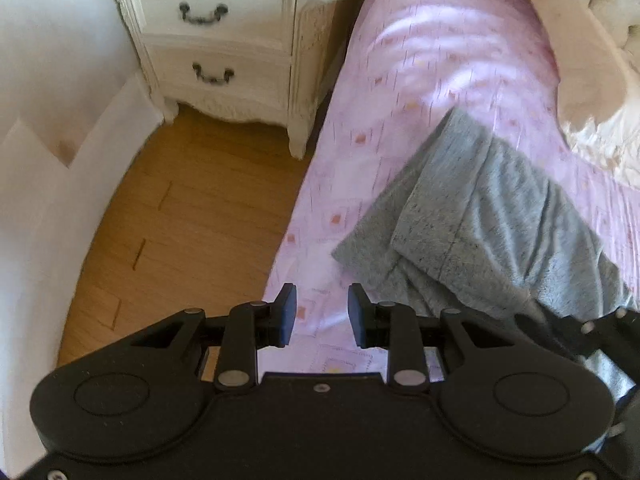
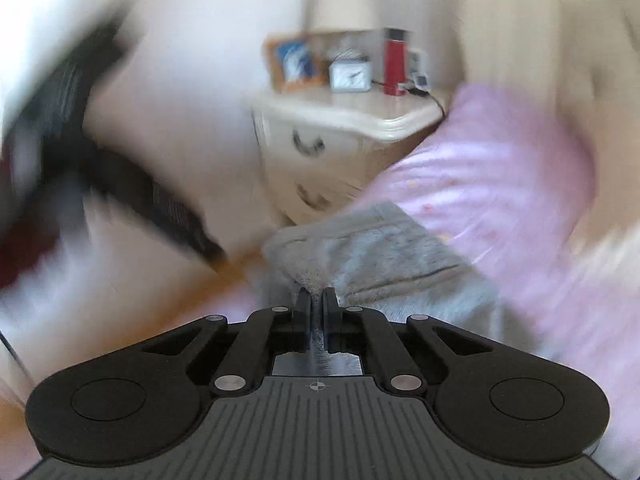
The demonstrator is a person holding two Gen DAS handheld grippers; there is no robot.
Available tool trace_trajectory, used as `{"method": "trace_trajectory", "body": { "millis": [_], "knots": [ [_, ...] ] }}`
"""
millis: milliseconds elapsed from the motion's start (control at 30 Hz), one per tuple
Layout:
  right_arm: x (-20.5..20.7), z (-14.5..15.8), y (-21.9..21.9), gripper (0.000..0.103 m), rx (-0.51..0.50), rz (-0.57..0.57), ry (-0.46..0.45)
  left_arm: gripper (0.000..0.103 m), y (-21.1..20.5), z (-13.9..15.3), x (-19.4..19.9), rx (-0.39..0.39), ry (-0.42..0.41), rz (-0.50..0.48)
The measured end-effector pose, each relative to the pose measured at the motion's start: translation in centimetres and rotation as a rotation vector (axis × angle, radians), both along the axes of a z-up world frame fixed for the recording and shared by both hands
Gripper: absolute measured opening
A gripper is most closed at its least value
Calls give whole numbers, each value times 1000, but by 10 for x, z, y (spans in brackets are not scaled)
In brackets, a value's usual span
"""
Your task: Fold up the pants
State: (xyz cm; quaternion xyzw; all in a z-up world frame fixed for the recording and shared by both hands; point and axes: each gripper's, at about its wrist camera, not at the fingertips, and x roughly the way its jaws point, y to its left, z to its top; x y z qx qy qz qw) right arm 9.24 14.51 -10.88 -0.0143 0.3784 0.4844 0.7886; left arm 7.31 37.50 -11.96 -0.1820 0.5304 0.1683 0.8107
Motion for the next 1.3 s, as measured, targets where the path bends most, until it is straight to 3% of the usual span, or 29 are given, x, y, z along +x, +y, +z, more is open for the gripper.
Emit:
{"method": "trace_trajectory", "body": {
  "millis": [67,167,233,267,333,400,567,733,867,933,1000,1133,1200,1300],
  "knots": [
    [0,-16,6,6,-10,9,56,38,0,12,-1,31,-30,-4],
    [-4,-51,22,10,-165,69,72,38,-3,31,1,82,-78,-4],
    [-8,-56,19,12,-152,68,50,38,-8,39,5,99,-98,-11],
    [-9,-51,14,17,-124,62,65,38,-11,41,8,106,-103,-19],
    [-12,-36,-6,26,-61,33,93,38,-20,42,16,109,-104,-38],
    [-18,-19,-35,27,-31,-19,71,38,-31,42,25,92,-104,-62],
    [-30,2,-133,27,-74,-222,-5,40,-76,36,41,38,-102,-123],
    [-36,-20,-218,27,-249,-382,3,41,-149,8,54,-62,-53,-273],
    [-60,-48,-261,27,-436,-432,49,42,-194,-28,55,-72,58,-373],
    [-72,-49,-292,26,-351,-525,83,44,-205,-45,50,-18,104,-421],
    [-78,-44,-307,24,-339,-594,99,45,-210,-45,42,28,74,-463],
    [-85,-25,-328,25,-278,-651,-15,43,-203,-41,39,-1,63,-400],
    [-73,-20,-336,26,-297,-685,-45,41,-206,-34,32,-5,6,-385],
    [-47,-37,-348,26,-371,-659,-11,41,-211,-24,21,-20,-77,-379]
  ]
}}
